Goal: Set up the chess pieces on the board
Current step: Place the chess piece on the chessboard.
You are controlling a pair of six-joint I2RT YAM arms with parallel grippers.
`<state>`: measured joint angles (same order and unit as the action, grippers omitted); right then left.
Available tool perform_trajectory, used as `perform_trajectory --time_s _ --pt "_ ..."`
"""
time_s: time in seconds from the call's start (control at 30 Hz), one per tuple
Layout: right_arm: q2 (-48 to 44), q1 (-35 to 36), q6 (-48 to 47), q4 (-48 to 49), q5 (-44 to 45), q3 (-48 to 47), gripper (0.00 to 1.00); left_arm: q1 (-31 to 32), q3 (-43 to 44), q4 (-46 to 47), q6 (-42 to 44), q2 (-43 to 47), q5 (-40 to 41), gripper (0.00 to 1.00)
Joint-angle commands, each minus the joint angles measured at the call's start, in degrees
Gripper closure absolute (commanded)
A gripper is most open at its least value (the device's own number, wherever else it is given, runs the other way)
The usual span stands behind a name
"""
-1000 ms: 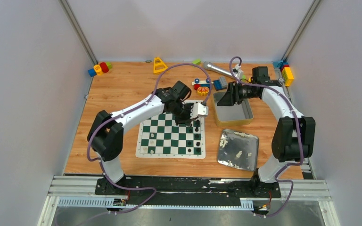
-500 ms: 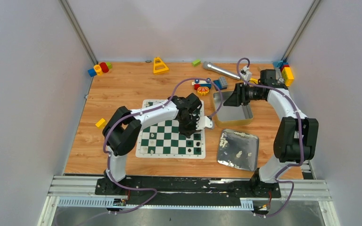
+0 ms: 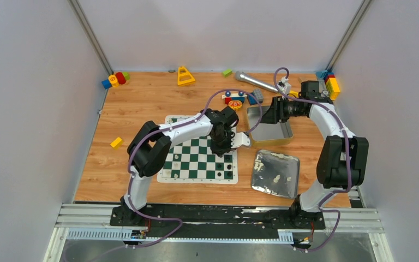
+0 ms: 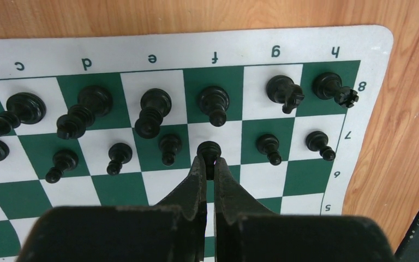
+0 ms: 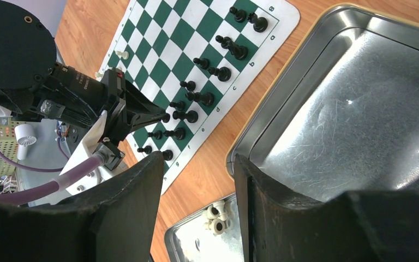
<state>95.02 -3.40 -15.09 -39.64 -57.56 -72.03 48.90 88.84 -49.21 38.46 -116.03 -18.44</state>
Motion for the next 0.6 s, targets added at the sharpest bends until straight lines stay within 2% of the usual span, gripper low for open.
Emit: perform_trajectory --time_s 0.0,0.57 --pt "-2.25 0.06 -1.32 1.73 -1.11 0.21 0.49 0.57 3.80 -2.16 -1.02 -1.87 0.02 0.95" --pt "-1.60 0.05 -1.18 1.67 -1.42 0.05 0.49 1.09 5.13 -4.78 -1.47 -3.16 1.20 0.93"
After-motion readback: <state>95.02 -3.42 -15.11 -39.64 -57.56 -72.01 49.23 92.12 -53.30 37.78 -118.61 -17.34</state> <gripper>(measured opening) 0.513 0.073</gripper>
